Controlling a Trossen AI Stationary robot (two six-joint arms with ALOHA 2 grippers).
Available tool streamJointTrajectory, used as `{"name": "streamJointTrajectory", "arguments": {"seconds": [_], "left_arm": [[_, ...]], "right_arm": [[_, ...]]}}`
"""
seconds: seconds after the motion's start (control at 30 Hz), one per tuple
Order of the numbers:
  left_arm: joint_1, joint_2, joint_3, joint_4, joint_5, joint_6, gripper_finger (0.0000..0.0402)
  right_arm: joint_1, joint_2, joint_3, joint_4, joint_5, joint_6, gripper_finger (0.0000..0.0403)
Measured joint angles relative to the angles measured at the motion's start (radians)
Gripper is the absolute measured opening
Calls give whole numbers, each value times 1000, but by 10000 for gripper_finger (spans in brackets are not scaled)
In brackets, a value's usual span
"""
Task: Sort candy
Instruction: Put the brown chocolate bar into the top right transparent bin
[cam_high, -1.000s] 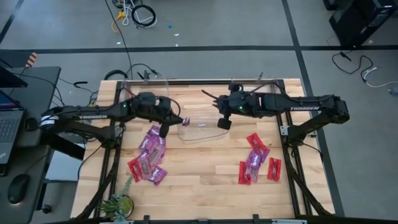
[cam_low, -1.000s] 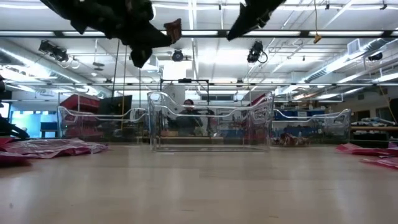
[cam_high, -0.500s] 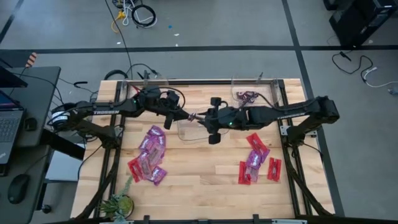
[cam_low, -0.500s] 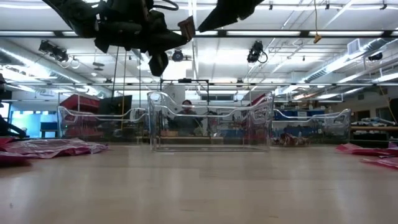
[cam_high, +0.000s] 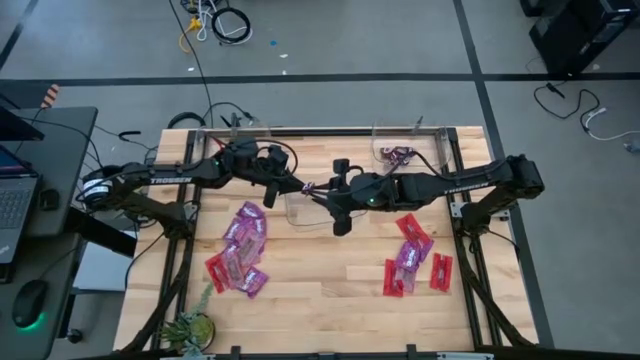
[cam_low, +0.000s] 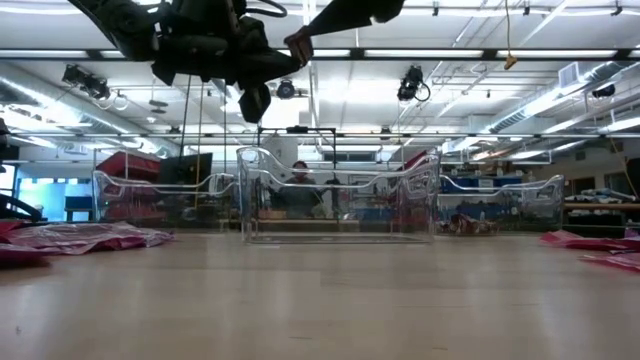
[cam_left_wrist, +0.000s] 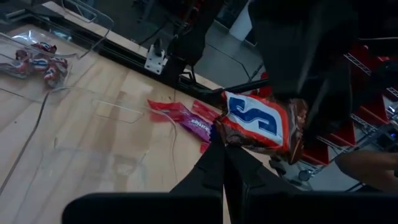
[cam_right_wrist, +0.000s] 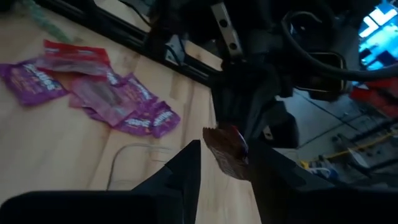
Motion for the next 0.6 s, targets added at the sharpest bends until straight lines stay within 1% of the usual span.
{"name": "streamJointTrajectory", "arguments": {"seconds": [0.23,0.6], "left_arm": [[0,0,0,20,-2,-1,0],[-1,0,0,25,-3,-2,0]], "right_arm": [[-16,0,0,-3,-27,3,98],[-24,0,0,-3,-28,-24,22]]}}
